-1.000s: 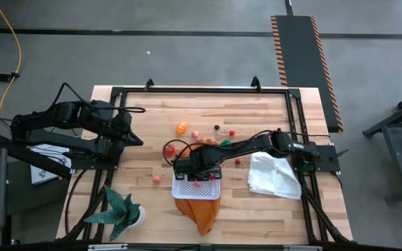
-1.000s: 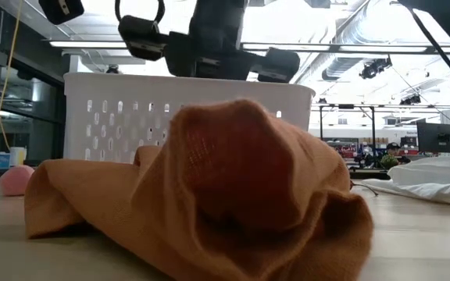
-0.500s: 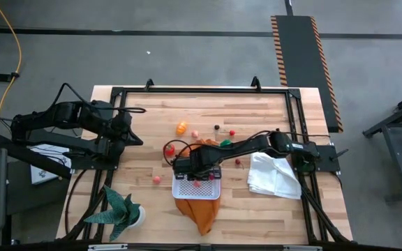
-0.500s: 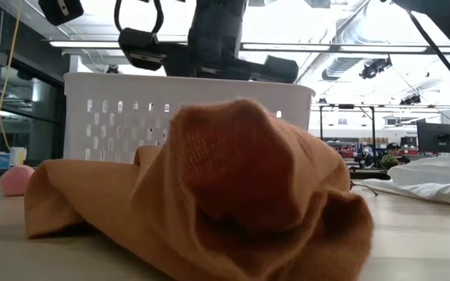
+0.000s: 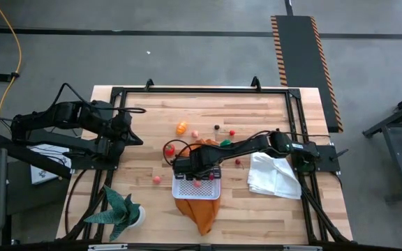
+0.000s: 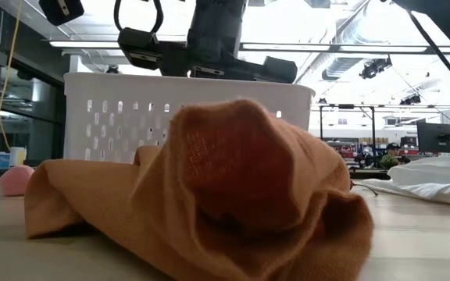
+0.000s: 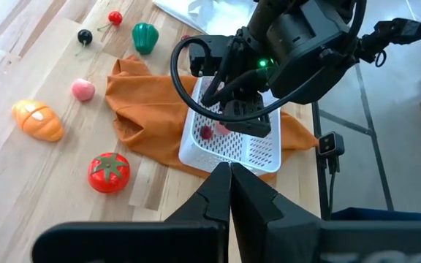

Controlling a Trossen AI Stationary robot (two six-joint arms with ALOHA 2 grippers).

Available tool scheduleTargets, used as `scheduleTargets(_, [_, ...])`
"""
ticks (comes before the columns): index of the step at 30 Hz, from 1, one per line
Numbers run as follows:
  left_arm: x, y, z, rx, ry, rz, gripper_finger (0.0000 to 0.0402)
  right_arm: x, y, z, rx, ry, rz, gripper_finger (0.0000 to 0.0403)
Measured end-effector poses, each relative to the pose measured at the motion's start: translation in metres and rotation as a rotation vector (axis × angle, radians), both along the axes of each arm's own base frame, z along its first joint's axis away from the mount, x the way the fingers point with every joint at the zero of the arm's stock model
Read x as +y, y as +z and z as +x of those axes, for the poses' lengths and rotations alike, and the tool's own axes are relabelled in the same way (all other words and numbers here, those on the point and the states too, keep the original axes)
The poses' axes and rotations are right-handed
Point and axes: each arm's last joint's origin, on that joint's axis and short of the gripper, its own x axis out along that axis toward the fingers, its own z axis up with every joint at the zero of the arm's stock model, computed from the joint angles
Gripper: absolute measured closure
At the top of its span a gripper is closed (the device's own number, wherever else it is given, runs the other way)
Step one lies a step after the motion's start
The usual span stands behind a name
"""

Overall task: Pick and placing Produce into tupperware
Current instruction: Put the bottom red cherry into the white basket

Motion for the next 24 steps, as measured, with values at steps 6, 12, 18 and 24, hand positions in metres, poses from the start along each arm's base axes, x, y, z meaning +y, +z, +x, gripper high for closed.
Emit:
scheduleTargets(6, [0.000, 0.000, 0.000, 0.000, -0.001, 0.002, 0.0401, 0.001, 0.001, 0.003, -0.042, 0.052, -0.005, 0.0274])
scheduleTargets(12, [0.000, 0.000, 0.000, 0.000, -0.001, 0.001, 0.0401, -0.001, 0.011, 0.002, -0.066, 0.077, 0.005, 0.0274])
scheduleTargets(18, [0.000, 0.000, 0.000, 0.000, 0.000, -0.001, 0.0401, -0.006, 0.029, 0.000, -0.056, 0.070, 0.012, 0.0274])
scheduleTargets(24, [0.000, 0.000, 0.000, 0.000, 0.001, -0.001, 0.0401, -0.017, 0.058, -0.007, -0.041, 0.084, -0.029, 0.0274])
